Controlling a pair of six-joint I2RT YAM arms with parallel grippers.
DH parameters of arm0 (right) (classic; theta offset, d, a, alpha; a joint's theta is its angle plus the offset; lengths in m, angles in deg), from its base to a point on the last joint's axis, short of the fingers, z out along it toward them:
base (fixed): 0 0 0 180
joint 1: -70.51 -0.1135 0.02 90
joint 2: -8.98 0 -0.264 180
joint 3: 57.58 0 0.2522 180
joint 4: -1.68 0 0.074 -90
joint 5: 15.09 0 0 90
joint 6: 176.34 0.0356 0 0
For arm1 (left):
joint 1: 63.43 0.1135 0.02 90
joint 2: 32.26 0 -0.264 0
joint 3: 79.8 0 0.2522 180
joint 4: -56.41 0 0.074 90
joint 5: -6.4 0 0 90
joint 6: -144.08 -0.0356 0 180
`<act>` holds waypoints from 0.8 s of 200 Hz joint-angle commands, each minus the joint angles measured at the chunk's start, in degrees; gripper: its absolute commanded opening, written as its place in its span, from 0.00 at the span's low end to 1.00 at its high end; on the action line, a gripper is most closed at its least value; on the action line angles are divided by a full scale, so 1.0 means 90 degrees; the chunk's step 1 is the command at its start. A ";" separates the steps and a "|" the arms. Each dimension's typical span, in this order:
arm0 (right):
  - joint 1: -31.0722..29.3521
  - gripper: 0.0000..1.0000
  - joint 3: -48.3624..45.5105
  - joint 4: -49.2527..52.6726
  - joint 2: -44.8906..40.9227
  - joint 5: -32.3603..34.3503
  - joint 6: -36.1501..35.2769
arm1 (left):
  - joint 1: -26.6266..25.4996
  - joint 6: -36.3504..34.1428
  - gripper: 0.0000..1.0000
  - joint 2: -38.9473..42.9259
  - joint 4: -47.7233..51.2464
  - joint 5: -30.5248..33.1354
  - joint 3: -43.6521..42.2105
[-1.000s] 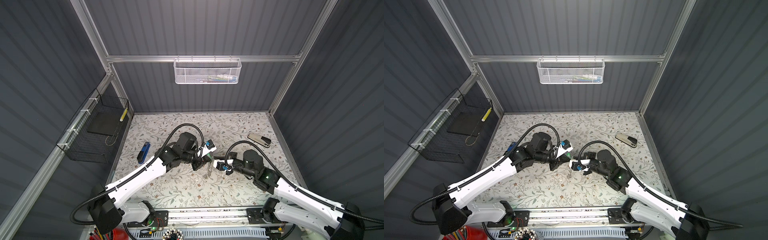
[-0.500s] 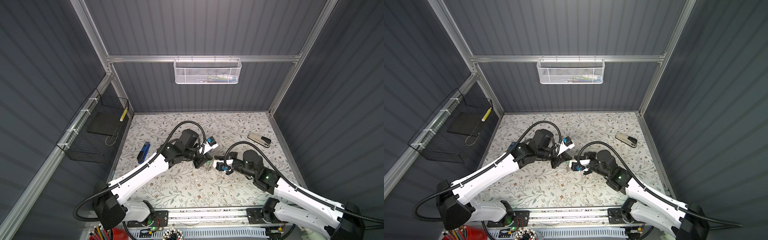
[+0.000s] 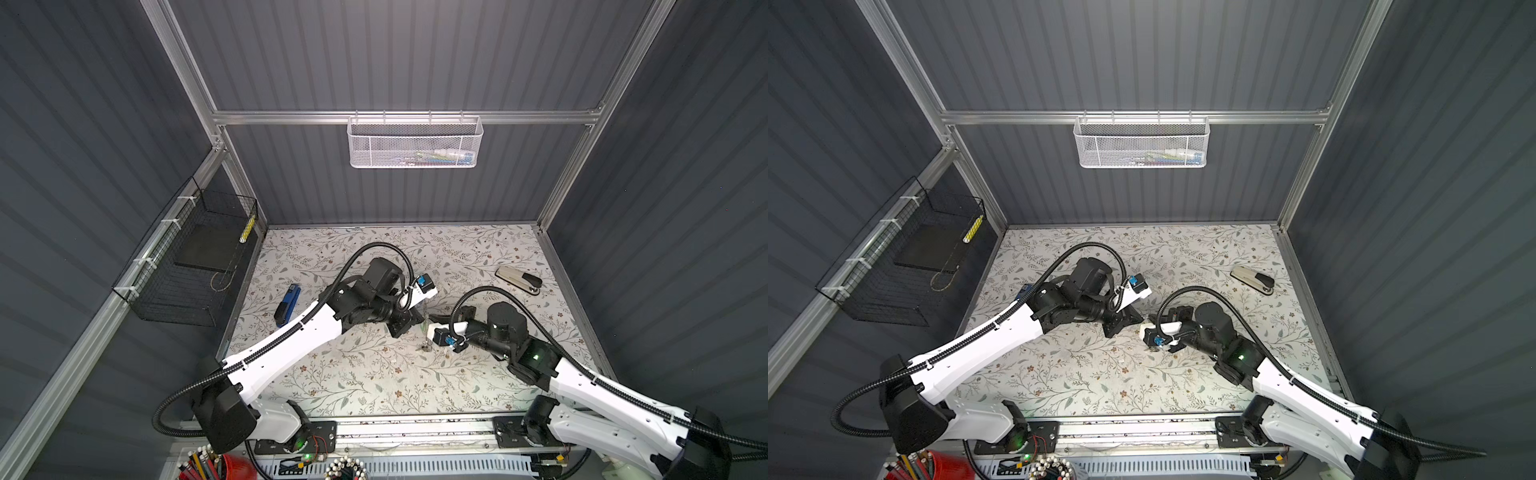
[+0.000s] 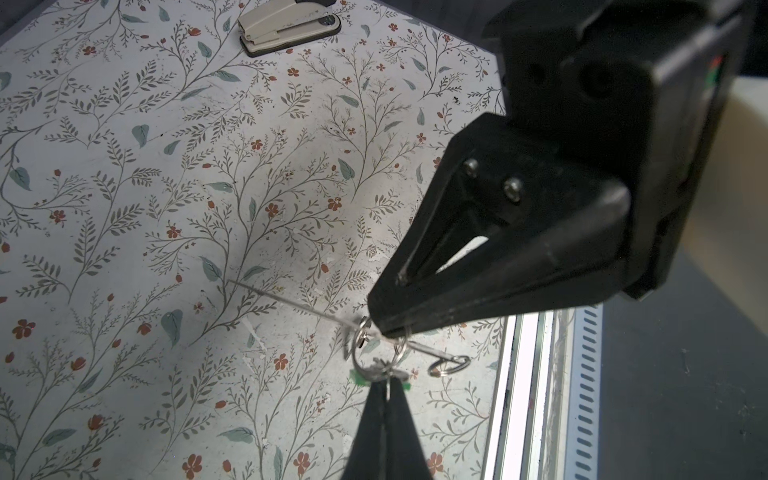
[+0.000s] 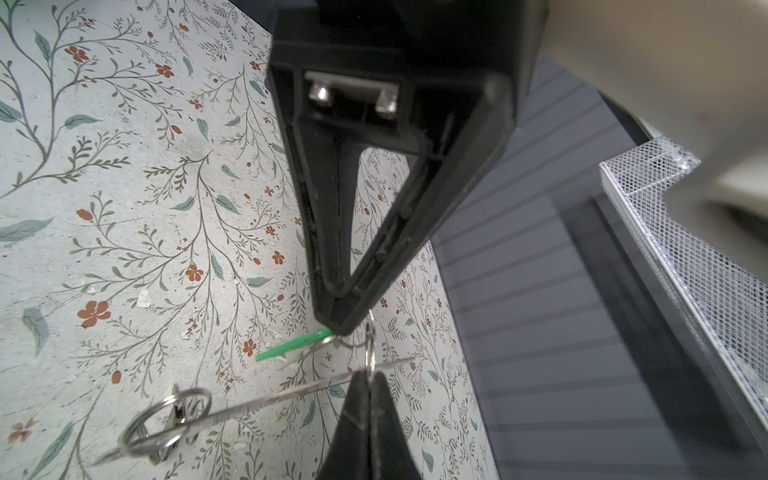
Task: Put the keys on the keyring
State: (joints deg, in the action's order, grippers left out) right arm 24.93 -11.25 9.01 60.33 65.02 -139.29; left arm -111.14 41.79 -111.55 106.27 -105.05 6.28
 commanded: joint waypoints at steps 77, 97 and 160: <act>-0.0026 0.00 -0.0144 -0.0239 -0.0332 -0.0537 0.0247 | 0.0240 0.0331 0.00 -0.0085 0.0087 -0.0447 0.0013; 0.0032 0.00 -0.0174 -0.0488 -0.0328 -0.0695 0.0528 | 0.0306 0.0364 0.00 -0.0144 -0.0022 -0.0749 -0.0048; 0.0390 0.00 -0.0067 -0.0853 0.0030 -0.1678 0.1376 | 0.0351 -0.0250 0.46 0.0620 -0.1020 -0.0468 -0.0862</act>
State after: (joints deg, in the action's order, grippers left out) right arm 27.36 -12.64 4.96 59.61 55.29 -131.46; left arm -108.32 42.66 -111.22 102.73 -110.82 2.85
